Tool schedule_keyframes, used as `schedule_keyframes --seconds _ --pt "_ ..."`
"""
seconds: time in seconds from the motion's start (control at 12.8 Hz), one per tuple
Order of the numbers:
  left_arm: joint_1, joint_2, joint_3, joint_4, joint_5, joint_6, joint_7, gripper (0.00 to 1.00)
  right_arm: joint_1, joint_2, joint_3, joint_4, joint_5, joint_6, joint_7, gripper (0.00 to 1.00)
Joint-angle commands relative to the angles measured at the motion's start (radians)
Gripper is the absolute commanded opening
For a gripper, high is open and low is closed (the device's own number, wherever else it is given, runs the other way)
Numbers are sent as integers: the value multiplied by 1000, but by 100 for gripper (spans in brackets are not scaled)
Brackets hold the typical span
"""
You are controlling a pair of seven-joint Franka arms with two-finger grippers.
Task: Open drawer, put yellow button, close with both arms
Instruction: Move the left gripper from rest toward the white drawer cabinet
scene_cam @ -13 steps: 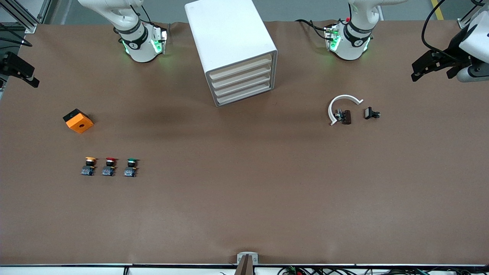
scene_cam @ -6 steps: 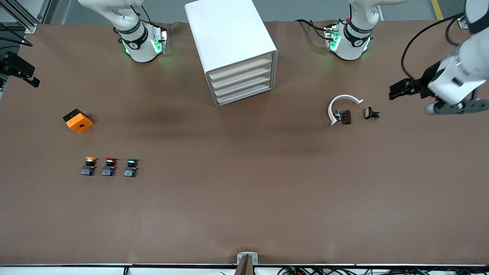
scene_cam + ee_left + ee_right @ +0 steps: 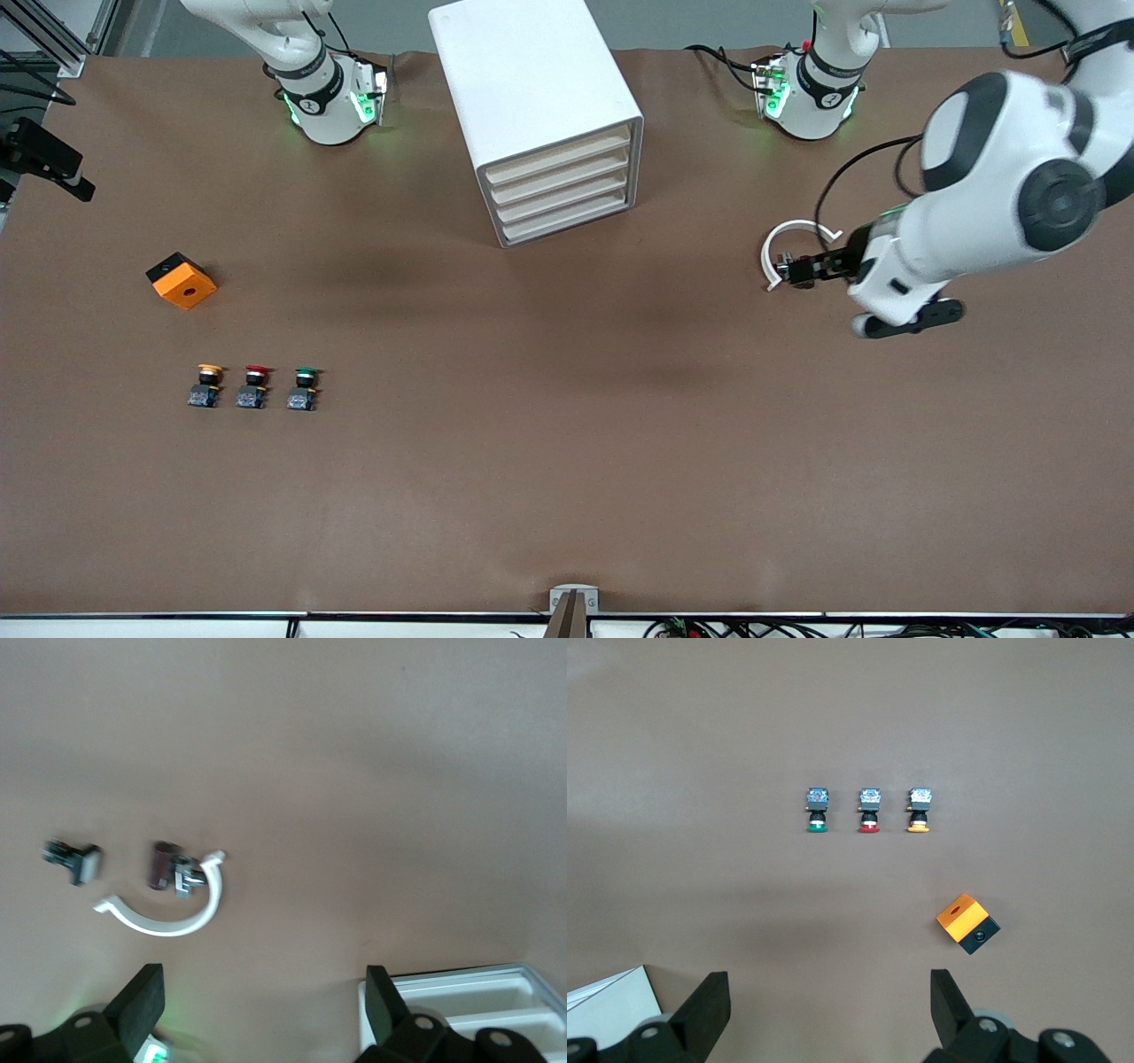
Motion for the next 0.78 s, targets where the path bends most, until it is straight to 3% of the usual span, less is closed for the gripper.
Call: schedule_keyframes --seconds 0.0,0.7 --pt "-78 65 -3 31 -14 18 -179 100 -5 -27 3 -18 13 -2 19 100" --pt "-259 264 -3 80 -280 19 -1070 100 -5 -27 3 -18 8 -1 1 100"
